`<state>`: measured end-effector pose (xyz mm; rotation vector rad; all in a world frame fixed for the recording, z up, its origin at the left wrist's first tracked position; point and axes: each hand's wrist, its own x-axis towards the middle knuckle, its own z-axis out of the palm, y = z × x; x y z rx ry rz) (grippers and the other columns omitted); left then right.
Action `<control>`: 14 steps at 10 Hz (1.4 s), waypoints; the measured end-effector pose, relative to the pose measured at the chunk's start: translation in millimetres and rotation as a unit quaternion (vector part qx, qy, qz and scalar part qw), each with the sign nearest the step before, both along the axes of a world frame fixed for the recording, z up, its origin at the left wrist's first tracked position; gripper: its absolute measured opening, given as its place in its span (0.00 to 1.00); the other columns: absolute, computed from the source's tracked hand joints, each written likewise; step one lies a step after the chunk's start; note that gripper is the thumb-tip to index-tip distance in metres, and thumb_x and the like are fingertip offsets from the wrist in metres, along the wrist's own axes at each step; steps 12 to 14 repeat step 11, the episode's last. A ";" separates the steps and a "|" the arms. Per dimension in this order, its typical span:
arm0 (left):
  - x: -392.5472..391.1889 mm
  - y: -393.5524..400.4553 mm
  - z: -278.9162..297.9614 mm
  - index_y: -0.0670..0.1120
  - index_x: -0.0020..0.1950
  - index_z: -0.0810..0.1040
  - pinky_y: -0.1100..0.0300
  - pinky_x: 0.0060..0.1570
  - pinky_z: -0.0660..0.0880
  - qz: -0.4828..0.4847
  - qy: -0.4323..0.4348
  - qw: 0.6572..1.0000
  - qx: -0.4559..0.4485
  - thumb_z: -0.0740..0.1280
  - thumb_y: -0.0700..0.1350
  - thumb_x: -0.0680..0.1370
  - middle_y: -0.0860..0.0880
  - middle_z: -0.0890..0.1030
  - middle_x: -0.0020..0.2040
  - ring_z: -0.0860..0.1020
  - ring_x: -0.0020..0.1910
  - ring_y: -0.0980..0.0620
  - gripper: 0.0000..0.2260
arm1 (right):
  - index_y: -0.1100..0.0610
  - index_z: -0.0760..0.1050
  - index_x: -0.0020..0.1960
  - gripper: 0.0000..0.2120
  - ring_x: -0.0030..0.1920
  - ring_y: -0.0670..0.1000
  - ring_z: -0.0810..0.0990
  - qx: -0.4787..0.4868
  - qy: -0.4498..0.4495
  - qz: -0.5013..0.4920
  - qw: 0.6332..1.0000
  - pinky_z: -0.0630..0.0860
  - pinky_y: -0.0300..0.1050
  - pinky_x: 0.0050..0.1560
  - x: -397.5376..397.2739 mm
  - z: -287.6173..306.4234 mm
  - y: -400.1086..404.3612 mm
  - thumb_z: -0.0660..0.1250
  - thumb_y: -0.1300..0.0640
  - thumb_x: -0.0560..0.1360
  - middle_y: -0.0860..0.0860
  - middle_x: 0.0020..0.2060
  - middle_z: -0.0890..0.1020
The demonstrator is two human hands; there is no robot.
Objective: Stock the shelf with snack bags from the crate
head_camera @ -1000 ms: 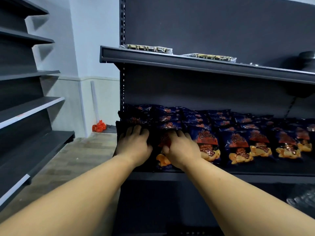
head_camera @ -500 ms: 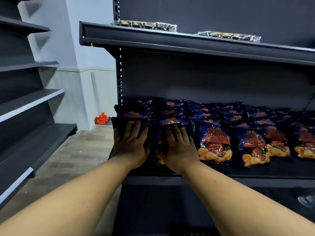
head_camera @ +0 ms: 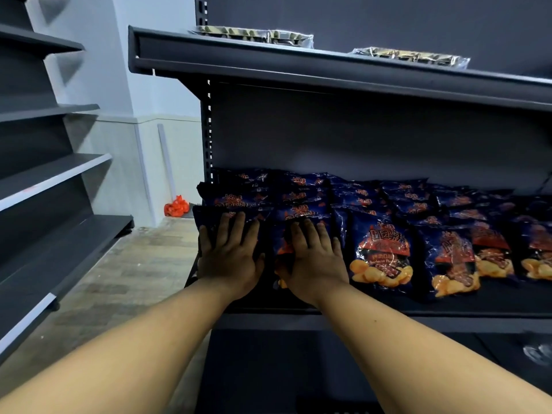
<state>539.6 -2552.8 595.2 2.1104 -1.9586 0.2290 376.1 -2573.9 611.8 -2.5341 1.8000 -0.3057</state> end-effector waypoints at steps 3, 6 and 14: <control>-7.4 5.6 5.1 0.54 0.79 0.40 0.39 0.69 0.30 0.011 0.006 1.000 -0.003 0.50 0.59 0.81 0.50 0.36 0.78 0.32 0.75 0.47 0.30 | 0.48 0.37 0.79 0.36 0.76 0.53 0.33 -0.026 -0.017 0.012 0.999 0.37 0.57 0.76 -4.5 -1.7 5.4 0.49 0.35 0.79 0.48 0.78 0.38; -2.0 -0.2 0.4 0.52 0.79 0.39 0.39 0.71 0.34 -0.003 -0.003 1.000 0.014 0.50 0.59 0.81 0.49 0.36 0.78 0.33 0.76 0.45 0.31 | 0.48 0.36 0.78 0.36 0.76 0.53 0.32 -0.001 -0.020 -0.006 1.000 0.36 0.55 0.75 0.5 -7.1 -5.0 0.50 0.36 0.79 0.49 0.78 0.37; -16.6 34.1 28.7 0.52 0.78 0.52 0.42 0.73 0.38 -0.019 0.012 1.000 -0.010 0.54 0.58 0.80 0.49 0.46 0.79 0.41 0.77 0.46 0.28 | 0.49 0.48 0.79 0.34 0.78 0.53 0.43 -0.044 -0.071 -0.014 0.996 0.43 0.58 0.76 -3.7 15.7 38.1 0.55 0.40 0.78 0.49 0.79 0.49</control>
